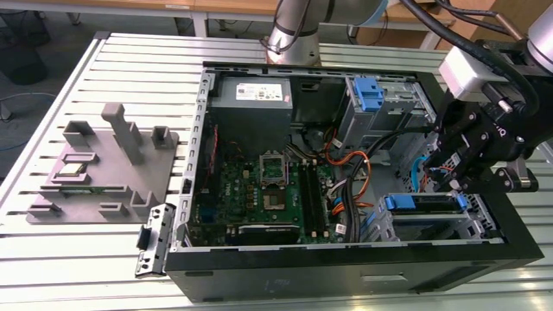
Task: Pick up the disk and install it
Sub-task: 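Insert the first disk wire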
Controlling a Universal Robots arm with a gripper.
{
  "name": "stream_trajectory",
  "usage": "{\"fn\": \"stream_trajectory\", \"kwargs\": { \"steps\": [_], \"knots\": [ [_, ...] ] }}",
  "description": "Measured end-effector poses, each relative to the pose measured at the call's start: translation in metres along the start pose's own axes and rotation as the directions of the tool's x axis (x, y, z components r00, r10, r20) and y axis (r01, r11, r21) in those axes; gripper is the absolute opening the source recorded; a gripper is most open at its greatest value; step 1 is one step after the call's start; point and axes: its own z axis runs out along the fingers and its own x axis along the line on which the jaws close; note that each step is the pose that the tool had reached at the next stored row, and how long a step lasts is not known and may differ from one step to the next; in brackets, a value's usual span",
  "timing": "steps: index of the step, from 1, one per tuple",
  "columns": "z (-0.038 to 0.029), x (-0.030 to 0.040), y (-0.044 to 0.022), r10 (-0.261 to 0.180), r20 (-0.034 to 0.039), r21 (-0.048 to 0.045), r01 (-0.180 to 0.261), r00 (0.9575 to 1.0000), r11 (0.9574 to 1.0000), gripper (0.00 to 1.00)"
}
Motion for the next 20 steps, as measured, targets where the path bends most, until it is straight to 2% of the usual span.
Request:
{"fn": "stream_trajectory", "kwargs": {
  "steps": [5,15,20],
  "knots": [
    [-0.0025,-0.0001,0.0001,0.000,0.0002,0.0000,0.000,1.0000,1.0000,0.42],
    [-0.0028,-0.0002,0.0001,0.000,0.0001,0.0000,0.000,1.0000,1.0000,0.42],
    [-0.0025,-0.0031,0.0001,0.000,0.0003,0.0000,0.000,1.0000,1.0000,0.42]
  ]
}}
